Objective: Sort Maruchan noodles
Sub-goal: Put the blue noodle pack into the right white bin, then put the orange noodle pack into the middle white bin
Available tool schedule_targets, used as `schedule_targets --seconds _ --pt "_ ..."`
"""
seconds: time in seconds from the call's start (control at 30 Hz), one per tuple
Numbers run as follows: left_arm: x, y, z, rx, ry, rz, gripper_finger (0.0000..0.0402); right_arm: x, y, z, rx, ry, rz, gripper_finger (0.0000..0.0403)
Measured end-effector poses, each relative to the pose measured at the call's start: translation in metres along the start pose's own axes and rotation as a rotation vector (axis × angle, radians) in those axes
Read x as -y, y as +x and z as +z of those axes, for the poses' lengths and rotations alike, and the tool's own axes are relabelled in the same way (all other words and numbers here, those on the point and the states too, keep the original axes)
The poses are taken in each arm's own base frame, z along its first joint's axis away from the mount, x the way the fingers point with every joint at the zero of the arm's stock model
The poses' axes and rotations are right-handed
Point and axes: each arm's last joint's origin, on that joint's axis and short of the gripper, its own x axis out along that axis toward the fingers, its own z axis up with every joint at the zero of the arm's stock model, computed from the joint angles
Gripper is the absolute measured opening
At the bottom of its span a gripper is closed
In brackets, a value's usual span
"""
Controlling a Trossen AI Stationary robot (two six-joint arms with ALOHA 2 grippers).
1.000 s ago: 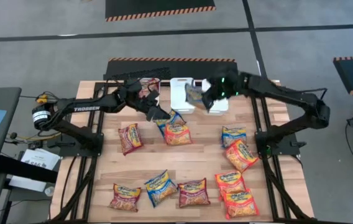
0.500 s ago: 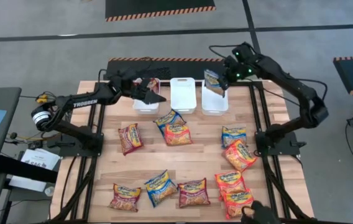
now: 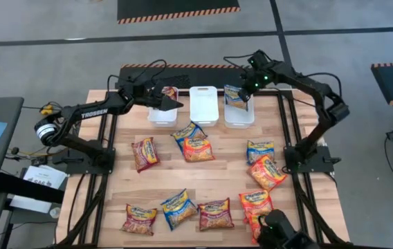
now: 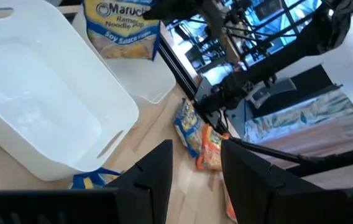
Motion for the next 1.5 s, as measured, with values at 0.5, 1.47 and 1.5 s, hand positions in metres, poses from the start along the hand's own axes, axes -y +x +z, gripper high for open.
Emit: schedule_targets --seconds 0.5,1.47,1.5 --pt "0.0 0.0 0.0 0.011 -0.012 0.012 0.0121 0.008 0.007 -0.002 -0.066 -0.096 -0.178 0.0075" --pt "0.03 0.001 0.014 -0.176 0.093 -0.293 0.0121 -0.081 -0.1 -0.002 0.277 0.032 0.019 0.0239" --pt "0.035 0.003 0.014 -0.198 0.096 -0.322 0.0121 -0.089 -0.104 -0.003 0.287 0.032 0.049 0.0239"
